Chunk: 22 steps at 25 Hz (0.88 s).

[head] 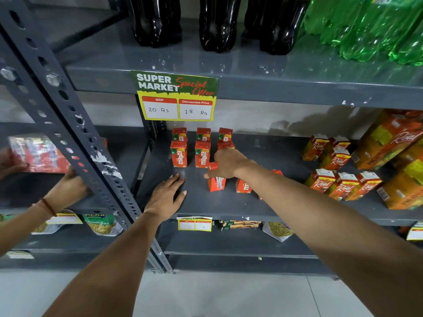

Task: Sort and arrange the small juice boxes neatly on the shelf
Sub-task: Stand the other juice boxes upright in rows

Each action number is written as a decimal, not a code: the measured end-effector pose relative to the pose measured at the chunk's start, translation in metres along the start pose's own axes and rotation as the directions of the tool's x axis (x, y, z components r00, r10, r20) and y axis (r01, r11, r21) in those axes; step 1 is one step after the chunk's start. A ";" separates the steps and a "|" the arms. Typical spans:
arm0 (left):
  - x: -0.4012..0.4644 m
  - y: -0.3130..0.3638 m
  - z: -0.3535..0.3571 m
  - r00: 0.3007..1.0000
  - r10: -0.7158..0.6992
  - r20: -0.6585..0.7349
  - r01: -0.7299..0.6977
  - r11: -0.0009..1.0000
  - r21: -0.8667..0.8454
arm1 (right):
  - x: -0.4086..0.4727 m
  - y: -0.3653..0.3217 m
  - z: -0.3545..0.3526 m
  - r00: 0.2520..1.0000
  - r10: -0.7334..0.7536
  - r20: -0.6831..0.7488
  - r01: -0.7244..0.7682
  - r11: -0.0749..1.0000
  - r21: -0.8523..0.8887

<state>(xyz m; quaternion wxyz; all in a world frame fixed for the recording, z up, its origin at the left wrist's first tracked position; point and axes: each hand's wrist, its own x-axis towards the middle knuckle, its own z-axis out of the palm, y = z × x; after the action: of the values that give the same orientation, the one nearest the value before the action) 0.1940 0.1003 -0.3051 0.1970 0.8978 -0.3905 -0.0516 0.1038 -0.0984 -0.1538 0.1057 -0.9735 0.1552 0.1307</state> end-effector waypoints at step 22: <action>-0.001 0.002 -0.002 1.000 -0.009 -0.002 0.009 0.999 0.034 | -0.004 0.009 -0.014 0.997 -0.072 0.026 0.072 0.997 -0.030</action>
<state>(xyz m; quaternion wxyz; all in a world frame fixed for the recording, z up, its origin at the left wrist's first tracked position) 0.1926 0.1003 -0.3025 0.1821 0.9028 -0.3870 -0.0449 0.1002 -0.1093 -0.1411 0.0975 -0.9782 0.1166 0.1415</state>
